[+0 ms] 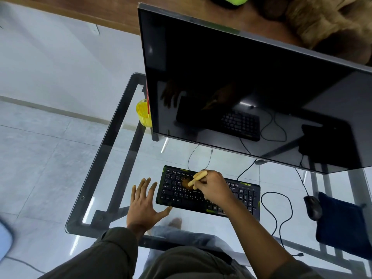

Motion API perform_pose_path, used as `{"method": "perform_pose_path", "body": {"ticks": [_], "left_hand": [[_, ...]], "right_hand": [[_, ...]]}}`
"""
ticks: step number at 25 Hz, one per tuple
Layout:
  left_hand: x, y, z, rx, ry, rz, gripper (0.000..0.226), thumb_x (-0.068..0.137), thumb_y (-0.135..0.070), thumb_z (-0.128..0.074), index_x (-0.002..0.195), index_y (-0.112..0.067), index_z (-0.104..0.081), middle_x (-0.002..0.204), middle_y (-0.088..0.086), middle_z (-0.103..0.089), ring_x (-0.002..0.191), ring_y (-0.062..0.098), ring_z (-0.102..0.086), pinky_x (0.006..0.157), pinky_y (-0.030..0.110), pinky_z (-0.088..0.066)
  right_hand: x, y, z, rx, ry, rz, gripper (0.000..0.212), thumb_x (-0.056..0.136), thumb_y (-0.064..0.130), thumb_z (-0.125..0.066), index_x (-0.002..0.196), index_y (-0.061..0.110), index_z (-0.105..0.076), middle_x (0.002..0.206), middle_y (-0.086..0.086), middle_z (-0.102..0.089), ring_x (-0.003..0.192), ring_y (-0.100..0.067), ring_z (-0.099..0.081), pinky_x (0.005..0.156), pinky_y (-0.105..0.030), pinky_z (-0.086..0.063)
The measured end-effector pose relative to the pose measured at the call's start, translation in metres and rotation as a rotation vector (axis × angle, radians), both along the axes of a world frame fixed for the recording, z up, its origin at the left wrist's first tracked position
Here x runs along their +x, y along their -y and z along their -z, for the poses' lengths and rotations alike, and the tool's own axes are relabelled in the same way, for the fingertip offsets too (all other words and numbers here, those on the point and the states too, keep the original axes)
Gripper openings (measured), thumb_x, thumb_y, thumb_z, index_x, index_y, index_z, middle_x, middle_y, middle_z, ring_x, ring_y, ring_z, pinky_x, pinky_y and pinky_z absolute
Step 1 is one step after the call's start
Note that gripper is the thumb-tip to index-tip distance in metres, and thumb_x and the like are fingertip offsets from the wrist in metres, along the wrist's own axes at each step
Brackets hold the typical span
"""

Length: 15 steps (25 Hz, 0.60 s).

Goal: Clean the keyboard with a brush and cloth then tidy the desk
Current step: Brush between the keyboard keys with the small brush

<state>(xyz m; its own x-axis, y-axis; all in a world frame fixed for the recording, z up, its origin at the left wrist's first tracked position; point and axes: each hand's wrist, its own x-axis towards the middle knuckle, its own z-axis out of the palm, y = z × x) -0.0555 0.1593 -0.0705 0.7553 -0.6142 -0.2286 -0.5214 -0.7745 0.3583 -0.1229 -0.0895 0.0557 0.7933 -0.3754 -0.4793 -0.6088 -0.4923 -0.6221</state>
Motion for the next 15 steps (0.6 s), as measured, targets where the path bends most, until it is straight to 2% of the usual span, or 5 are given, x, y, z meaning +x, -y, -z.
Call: {"method": "perform_pose_path", "body": {"ticks": [3,7,10,12,15], "left_hand": [[-0.0003,0.0004,-0.0009,0.005,0.006,0.003,0.102,0.074,-0.09,-0.042,0.148,-0.021,-0.04,0.162,0.008,-0.028,0.153,0.025,-0.013,0.125,0.045,0.003],[0.0,0.0004,-0.0005,-0.002,0.004,0.005,0.102,0.074,-0.09,-0.043,0.148,-0.021,-0.039,0.161,0.008,-0.028,0.153,0.025,-0.013,0.124,0.049,-0.005],[-0.0004,0.0007,-0.0007,-0.006,0.008,0.004,0.101,0.074,-0.09,-0.044,0.148,-0.02,-0.039,0.161,0.009,-0.029,0.153,0.026,-0.015,0.124,0.052,-0.011],[0.0,0.001,-0.0007,-0.012,0.011,0.001,0.101,0.074,-0.09,-0.044,0.148,-0.02,-0.04,0.161,0.009,-0.03,0.152,0.026,-0.016,0.123,0.053,-0.013],[-0.0007,-0.0003,0.0004,-0.009,0.006,0.001,0.101,0.074,-0.09,-0.044,0.148,-0.02,-0.039,0.161,0.009,-0.03,0.152,0.027,-0.017,0.123,0.054,-0.013]], "right_hand": [[-0.0033,0.0001,0.0022,-0.121,0.009,0.031,0.018,0.09,0.033,-0.068,0.083,0.019,-0.077,0.069,0.012,-0.072,0.052,-0.004,-0.061,0.053,-0.025,-0.049],[-0.0039,-0.0028,0.0,-0.079,0.041,0.06,0.011,0.086,0.035,-0.072,0.093,0.03,-0.079,0.069,0.023,-0.07,0.052,-0.004,-0.062,0.056,-0.018,-0.048],[-0.004,-0.0023,-0.0003,-0.141,0.063,0.09,0.021,0.086,0.042,-0.072,0.101,0.03,-0.079,0.082,0.013,-0.076,0.057,-0.004,-0.064,0.06,-0.025,-0.053],[-0.0039,-0.0006,0.0032,-0.115,0.025,0.071,0.021,0.085,0.043,-0.073,0.102,0.031,-0.078,0.08,0.01,-0.077,0.058,-0.008,-0.067,0.063,-0.033,-0.058],[-0.0058,-0.0006,0.0066,-0.145,0.031,0.093,0.022,0.085,0.044,-0.072,0.101,0.031,-0.078,0.081,0.009,-0.077,0.059,-0.01,-0.067,0.063,-0.033,-0.058]]}}
